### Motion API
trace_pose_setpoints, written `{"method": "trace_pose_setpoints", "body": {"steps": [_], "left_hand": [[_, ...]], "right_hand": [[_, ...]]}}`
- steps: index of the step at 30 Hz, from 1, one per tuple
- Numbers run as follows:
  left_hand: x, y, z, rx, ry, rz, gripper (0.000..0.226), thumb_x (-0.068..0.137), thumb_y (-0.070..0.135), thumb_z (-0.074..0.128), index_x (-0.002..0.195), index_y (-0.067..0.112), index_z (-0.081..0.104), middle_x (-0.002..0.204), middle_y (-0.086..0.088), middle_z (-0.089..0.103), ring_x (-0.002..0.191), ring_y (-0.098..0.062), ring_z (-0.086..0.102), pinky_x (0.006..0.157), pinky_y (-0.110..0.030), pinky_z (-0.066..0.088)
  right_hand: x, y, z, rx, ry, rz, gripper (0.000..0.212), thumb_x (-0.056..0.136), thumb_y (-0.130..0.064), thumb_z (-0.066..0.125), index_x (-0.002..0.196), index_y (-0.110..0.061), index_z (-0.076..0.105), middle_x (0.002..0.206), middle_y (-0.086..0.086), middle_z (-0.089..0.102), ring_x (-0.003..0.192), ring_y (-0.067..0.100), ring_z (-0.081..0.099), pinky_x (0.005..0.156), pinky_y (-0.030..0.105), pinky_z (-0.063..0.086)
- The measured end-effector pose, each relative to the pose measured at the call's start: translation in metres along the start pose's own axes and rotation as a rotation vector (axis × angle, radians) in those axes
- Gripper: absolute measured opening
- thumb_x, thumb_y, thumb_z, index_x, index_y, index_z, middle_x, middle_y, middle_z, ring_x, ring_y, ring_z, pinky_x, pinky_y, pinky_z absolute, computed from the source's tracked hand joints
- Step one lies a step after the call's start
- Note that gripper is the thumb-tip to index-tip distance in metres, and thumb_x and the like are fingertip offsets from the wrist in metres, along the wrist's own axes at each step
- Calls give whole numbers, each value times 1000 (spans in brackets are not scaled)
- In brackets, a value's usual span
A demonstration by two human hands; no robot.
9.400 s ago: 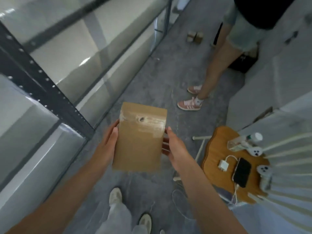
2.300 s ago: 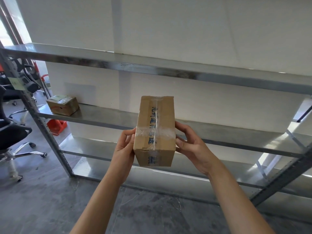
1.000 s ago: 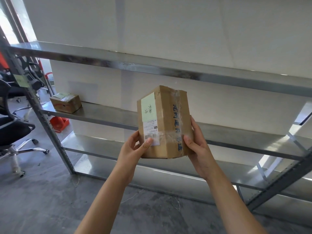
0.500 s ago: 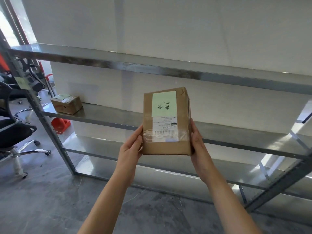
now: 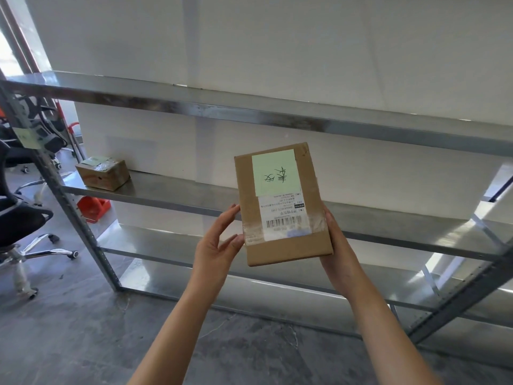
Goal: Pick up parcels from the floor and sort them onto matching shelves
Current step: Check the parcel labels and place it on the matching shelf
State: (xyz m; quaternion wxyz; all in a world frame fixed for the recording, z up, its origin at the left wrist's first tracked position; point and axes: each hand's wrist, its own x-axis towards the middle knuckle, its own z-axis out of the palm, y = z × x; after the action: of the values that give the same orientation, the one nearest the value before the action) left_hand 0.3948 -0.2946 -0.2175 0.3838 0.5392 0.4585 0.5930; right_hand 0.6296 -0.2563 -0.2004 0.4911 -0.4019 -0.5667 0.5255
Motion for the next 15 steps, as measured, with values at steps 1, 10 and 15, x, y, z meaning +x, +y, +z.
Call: {"method": "trace_pose_setpoints", "body": {"steps": [1, 10, 15], "left_hand": [[2, -2, 0, 34, -13, -13, 67, 88, 23, 71, 148, 42, 44, 160, 9, 47, 144, -1, 46, 115, -36, 48], [24, -26, 1, 327, -137, 165, 156, 54, 50, 94, 164, 21, -13, 175, 0, -2, 163, -19, 5, 130, -56, 16], [33, -29, -2, 277, -114, 252, 154, 54, 53, 94, 162, 6, -5, 170, -10, 15, 159, -24, 20, 128, -54, 24]], "right_hand": [[0, -2, -1, 3, 21, 3, 51, 107, -44, 28, 153, -31, 42, 151, -6, 54, 141, 14, 49, 117, 43, 35], [10, -13, -25, 53, 127, 104, 45, 107, -35, 33, 123, -14, 71, 119, 13, 74, 122, 35, 64, 105, 48, 44], [22, -19, -20, 45, 124, 118, 50, 106, -44, 31, 107, -23, 76, 105, 5, 77, 102, 23, 70, 90, 40, 46]]}}
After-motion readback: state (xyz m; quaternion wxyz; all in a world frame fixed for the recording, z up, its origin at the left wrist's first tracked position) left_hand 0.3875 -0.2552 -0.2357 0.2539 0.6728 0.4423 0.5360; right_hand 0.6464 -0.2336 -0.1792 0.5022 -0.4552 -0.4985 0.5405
